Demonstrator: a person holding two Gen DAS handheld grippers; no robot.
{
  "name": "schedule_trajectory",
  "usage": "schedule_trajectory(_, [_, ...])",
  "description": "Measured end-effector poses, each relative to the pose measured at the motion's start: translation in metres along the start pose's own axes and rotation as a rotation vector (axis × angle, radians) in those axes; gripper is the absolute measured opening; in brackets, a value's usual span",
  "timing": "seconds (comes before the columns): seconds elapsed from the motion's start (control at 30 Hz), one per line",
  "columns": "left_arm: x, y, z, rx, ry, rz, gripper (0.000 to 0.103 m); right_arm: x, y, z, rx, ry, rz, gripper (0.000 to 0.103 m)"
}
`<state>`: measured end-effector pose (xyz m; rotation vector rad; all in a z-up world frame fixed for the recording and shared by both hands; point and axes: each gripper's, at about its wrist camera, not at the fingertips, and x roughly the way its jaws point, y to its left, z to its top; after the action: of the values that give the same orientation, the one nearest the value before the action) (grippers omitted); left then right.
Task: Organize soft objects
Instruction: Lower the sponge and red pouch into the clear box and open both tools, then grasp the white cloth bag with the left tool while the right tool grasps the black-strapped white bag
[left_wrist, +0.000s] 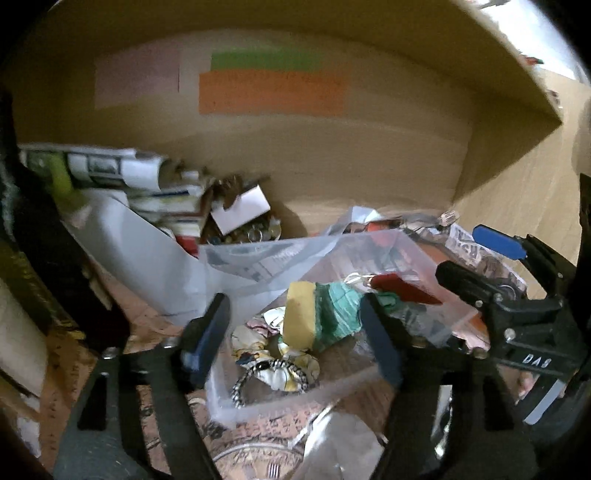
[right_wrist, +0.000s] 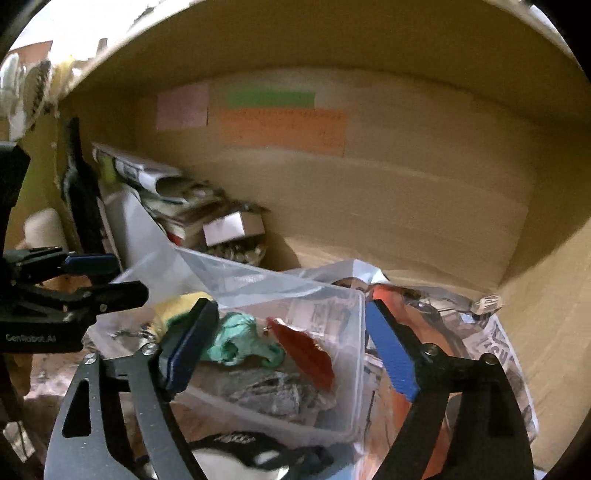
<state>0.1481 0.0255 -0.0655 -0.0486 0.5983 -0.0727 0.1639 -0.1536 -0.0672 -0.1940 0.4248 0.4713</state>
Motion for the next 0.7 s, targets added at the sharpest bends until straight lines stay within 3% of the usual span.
schedule_trajectory(0.07, [-0.014,-0.004,-0.003,0.016,-0.028,0.007,0.088,-0.012,0.0,0.0,0.007,-0.012,0.006,0.085])
schedule_trajectory(0.27, [-0.038,-0.016,-0.023,0.046,-0.058,0.027,0.101,-0.038,0.002,-0.012,0.043,-0.024,0.033,0.098])
schedule_trajectory(0.47, [-0.023,-0.023,-0.052,0.032,0.029,0.006,0.102,-0.041,0.011,-0.038,0.063,0.035,0.07,0.101])
schedule_trajectory(0.7, [0.003,-0.01,-0.086,-0.049,0.155,0.004,0.101,-0.018,0.019,-0.081,0.11,0.201,0.11,0.101])
